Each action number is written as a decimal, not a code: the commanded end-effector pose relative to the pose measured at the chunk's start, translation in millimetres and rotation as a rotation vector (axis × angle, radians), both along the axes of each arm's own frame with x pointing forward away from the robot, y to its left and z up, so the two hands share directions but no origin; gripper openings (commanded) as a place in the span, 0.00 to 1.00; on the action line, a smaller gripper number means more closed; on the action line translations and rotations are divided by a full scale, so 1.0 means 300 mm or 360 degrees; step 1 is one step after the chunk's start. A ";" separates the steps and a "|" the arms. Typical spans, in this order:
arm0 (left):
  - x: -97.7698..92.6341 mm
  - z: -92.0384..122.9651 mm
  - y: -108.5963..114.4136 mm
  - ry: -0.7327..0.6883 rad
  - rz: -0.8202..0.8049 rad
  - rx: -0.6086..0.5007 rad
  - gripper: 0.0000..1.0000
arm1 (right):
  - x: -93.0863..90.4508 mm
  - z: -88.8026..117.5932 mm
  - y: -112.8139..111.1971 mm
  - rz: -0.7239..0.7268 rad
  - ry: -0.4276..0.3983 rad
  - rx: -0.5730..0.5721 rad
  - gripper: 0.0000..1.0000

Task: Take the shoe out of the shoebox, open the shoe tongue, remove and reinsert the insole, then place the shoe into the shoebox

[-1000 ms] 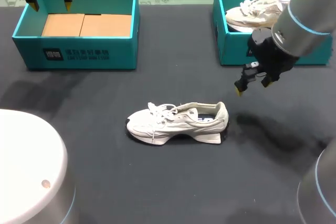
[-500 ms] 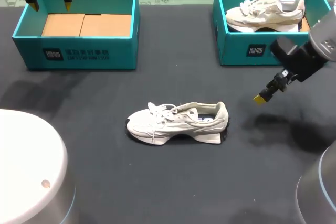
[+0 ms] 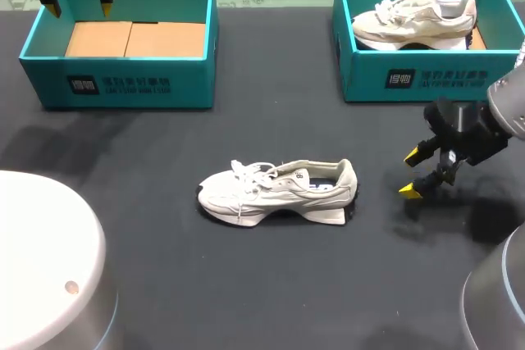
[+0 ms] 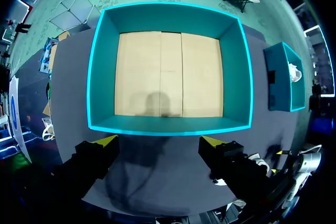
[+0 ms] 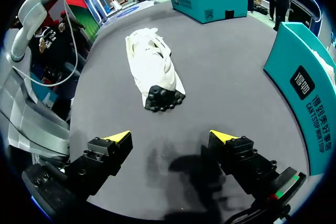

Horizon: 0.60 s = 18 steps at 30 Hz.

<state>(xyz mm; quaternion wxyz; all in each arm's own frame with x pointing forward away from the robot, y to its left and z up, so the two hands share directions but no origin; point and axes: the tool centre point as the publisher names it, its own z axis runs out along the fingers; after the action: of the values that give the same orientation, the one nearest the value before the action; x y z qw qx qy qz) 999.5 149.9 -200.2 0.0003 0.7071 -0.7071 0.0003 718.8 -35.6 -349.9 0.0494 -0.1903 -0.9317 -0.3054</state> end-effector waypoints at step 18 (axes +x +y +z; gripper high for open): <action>0.000 0.000 0.000 0.0000 0.0000 0.0001 1.00 | -0.021 -0.135 -0.017 -0.0049 -0.0292 0.0540 1.00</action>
<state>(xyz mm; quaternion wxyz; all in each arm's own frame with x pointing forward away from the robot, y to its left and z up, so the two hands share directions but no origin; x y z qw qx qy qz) 999.5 149.8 -200.2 0.0004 0.7071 -0.7071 0.0003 717.1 -40.0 -377.9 0.0091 -0.1703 -0.8914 -0.4200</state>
